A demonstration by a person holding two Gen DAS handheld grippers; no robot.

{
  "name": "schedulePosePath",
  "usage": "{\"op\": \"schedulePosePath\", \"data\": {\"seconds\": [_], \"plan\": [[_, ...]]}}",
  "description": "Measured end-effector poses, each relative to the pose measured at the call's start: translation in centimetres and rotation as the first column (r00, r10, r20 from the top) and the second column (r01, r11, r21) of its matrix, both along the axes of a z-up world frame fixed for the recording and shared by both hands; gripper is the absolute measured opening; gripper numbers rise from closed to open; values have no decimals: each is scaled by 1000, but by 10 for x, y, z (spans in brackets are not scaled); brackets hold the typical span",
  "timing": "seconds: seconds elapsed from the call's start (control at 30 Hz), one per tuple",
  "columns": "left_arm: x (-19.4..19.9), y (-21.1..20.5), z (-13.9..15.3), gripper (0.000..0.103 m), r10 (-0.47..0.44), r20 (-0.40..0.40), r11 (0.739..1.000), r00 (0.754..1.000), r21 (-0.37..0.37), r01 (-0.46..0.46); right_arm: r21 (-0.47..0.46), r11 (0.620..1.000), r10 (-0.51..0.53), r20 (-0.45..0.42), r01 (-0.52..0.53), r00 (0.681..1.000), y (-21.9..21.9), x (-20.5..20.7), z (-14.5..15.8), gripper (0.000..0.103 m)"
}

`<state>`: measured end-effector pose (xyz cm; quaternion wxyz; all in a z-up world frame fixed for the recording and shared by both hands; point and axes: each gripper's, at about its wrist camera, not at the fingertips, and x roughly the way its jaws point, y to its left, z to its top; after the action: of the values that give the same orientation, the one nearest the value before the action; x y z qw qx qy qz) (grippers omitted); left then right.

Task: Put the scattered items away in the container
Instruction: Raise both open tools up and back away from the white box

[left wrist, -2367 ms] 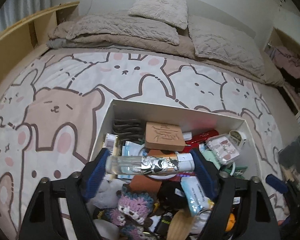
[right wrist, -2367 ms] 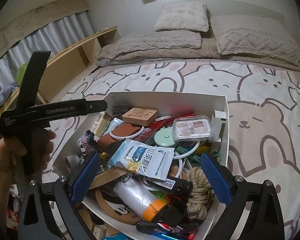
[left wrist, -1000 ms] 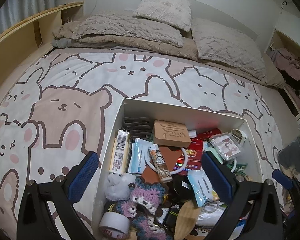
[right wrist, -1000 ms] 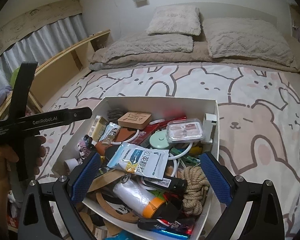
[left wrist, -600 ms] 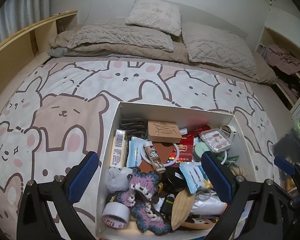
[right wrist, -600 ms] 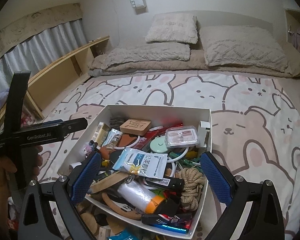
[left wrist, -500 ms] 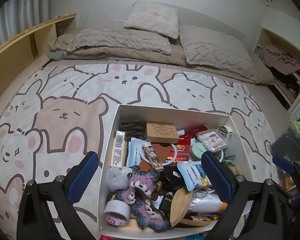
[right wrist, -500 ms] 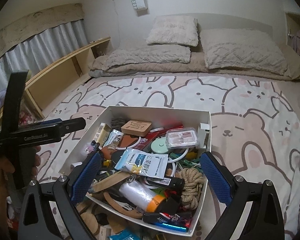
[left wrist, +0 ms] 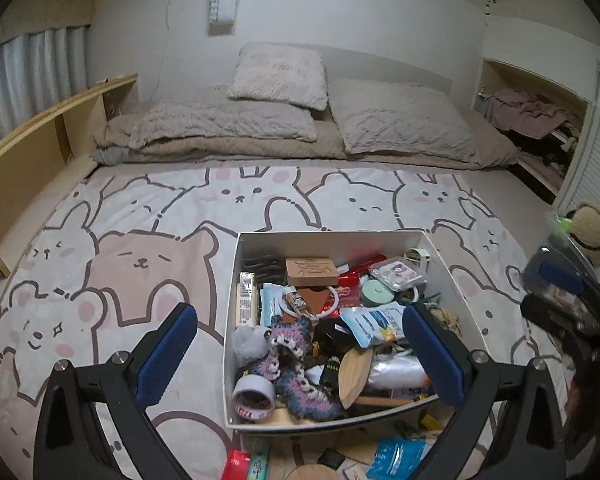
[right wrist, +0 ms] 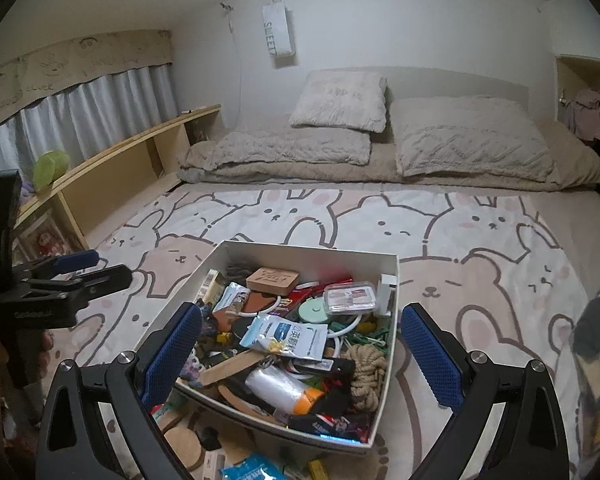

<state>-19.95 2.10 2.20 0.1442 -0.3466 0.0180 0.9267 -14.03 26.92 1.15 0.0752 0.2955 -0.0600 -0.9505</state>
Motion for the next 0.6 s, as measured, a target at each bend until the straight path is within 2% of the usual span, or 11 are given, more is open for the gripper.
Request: {"op": "schedulePosePath", "data": {"seconds": [0.33, 0.6], "plan": [[51, -21, 33, 103, 2, -118, 997, 993, 73, 7, 1, 1000, 3, -71, -3, 997, -1, 47, 24, 100], [75, -36, 42, 103, 9, -181, 998, 983, 58, 2, 3, 1000, 9, -133, -9, 991, -6, 69, 45, 100]]}}
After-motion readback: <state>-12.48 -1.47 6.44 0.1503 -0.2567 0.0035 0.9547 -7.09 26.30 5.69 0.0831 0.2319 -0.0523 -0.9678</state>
